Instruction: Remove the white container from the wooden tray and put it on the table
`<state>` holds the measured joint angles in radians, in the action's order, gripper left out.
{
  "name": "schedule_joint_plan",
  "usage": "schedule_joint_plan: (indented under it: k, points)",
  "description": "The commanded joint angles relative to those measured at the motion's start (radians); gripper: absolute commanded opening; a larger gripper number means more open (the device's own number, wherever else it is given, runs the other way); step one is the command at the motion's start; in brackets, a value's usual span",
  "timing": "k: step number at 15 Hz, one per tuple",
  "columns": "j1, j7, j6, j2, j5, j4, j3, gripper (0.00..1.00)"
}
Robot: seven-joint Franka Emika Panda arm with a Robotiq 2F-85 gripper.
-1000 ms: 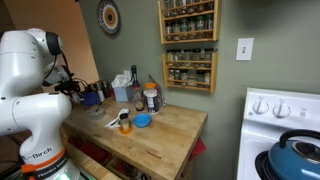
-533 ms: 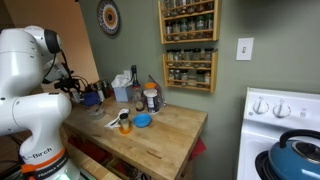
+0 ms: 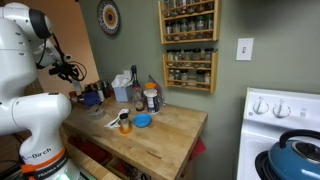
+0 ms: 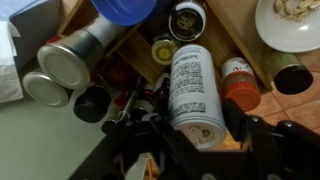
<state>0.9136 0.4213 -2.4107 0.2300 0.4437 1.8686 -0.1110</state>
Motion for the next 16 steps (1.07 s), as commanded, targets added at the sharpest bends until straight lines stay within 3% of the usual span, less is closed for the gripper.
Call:
schedule_joint_plan:
  k: [1, 2, 3, 7, 11, 16]
  points:
    - [-0.046, 0.015, 0.007, -0.03, 0.01, 0.021, -0.049, 0.56]
    - [-0.051, 0.021, 0.007, -0.052, 0.01, 0.042, -0.056, 0.56]
    - [-0.054, 0.027, 0.006, -0.065, 0.009, 0.056, -0.06, 0.31]
    - [-0.104, 0.084, 0.109, -0.184, -0.005, 0.166, -0.083, 0.31]
    - [-0.175, 0.183, 0.282, -0.245, 0.001, 0.227, -0.124, 0.31]
    - [-0.296, 0.374, 0.304, -0.221, 0.027, 0.288, -0.155, 0.31]
